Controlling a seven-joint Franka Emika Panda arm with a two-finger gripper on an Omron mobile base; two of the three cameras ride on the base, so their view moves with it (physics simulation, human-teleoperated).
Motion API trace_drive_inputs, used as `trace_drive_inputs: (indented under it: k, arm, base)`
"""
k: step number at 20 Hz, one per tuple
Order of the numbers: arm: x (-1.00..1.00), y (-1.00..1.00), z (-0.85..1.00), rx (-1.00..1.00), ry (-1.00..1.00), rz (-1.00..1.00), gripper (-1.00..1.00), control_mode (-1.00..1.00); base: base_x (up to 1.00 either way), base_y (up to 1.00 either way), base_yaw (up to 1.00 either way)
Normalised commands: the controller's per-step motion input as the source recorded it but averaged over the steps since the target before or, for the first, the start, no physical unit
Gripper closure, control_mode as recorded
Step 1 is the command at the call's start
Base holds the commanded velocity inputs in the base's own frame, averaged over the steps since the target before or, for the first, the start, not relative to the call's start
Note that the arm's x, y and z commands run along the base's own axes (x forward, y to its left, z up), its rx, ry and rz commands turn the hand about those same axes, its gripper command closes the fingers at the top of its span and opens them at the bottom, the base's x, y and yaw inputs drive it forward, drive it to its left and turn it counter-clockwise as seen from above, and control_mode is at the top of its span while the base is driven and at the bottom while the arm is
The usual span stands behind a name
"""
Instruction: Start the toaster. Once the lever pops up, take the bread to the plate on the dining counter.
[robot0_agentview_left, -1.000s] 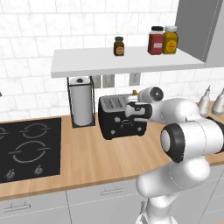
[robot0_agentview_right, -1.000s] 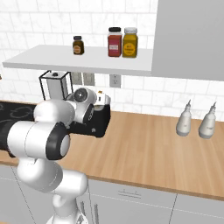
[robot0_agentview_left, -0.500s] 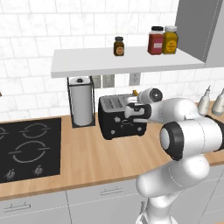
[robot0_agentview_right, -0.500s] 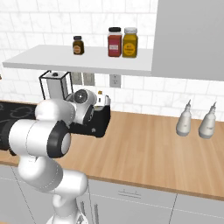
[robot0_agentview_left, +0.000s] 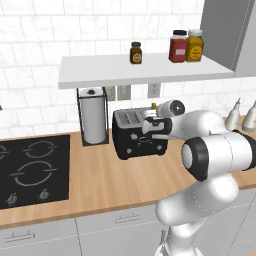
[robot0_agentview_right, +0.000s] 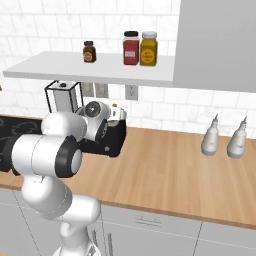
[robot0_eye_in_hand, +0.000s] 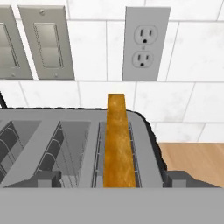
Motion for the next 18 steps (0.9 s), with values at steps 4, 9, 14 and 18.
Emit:
trace_drive_inputs:
  k: [4,9,14,18]
  arm:
    - [0.0,0.0,0.0,0.0,0.0,0.0,1.0,-1.0]
    - [0.0,0.0,0.0,0.0,0.0,0.0,1.0,-1.0]
    - [0.0,0.0,0.0,0.0,0.0,0.0,1.0,-1.0]
    - [0.0,0.0,0.0,0.0,0.0,0.0,1.0,-1.0]
  base:
    - [0.0,0.0,0.0]
    - [0.0,0.0,0.0]
    - [0.0,0.0,0.0]
    - [0.0,0.0,0.0]
